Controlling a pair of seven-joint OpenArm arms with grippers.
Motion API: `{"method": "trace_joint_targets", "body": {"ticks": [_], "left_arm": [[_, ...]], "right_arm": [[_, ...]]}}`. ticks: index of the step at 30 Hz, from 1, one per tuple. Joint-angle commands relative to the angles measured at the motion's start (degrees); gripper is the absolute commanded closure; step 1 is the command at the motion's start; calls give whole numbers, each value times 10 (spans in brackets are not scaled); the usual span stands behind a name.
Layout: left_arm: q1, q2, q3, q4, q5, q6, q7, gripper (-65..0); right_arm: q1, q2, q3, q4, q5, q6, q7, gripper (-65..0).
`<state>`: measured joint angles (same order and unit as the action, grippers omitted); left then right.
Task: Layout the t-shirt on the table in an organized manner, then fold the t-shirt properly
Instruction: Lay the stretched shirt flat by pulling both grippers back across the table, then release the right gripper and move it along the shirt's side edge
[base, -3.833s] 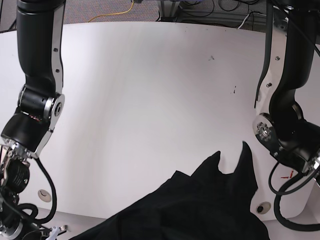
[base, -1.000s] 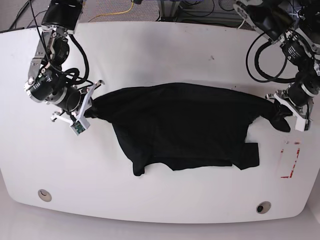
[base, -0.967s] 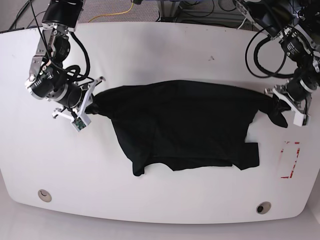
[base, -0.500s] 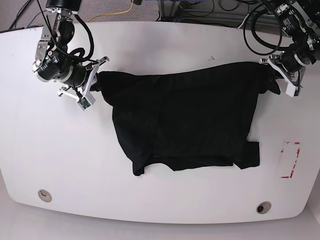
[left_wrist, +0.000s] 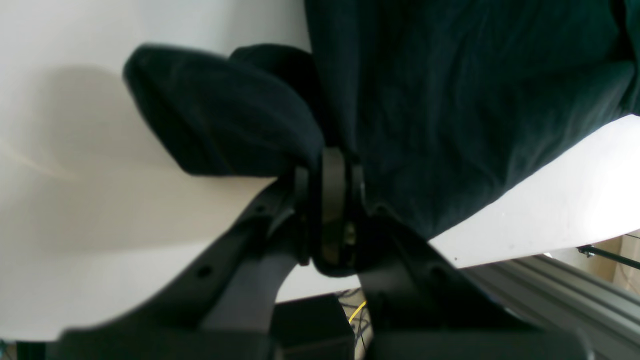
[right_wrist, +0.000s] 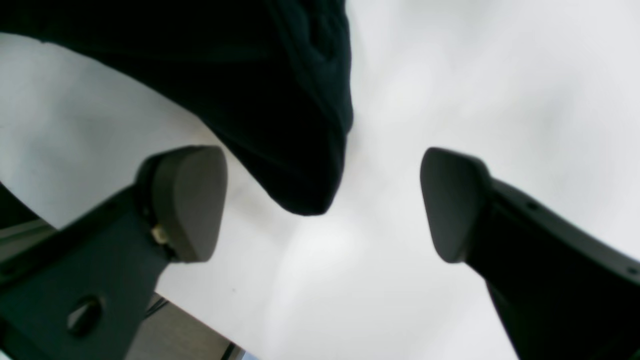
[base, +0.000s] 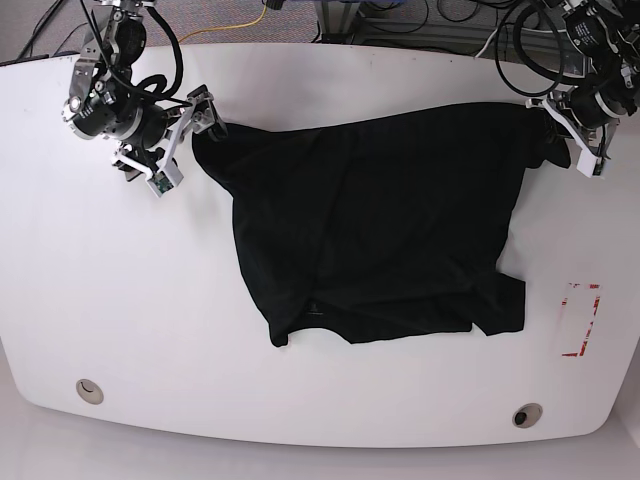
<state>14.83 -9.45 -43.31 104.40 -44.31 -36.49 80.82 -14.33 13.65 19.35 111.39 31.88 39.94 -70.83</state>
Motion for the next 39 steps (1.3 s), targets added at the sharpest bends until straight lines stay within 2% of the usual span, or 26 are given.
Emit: {"method": "trace_joint_targets", "body": {"ticks": [1, 7, 14, 26, 31, 35, 39], "left_arm": [[6, -18, -1, 10, -9, -1, -8, 0], [10, -20, -2, 10, -9, -1, -8, 0], [21, -20, -2, 11, -9, -1, -8, 0], [52, -17, -4, 11, -9, -1, -8, 0], [53, -16, -4, 11, -9, -1, -8, 0], [52, -16, -4, 11, -9, -1, -8, 0], [50, -16, -4, 11, -9, -1, -8, 0]], "right_arm": [[10, 5, 30, 31, 13, 1, 14, -583], [53, -3, 65, 35, 31, 1, 12, -590], [156, -10, 70, -12, 43, 1, 12, -590], [375, -18, -4, -290, 40, 1, 19, -585], [426, -16, -23, -395, 40, 1, 77, -585], [458, -2, -69, -473, 40, 1, 119, -585], [471, -1, -103, -524, 40, 1, 152, -585]]}}
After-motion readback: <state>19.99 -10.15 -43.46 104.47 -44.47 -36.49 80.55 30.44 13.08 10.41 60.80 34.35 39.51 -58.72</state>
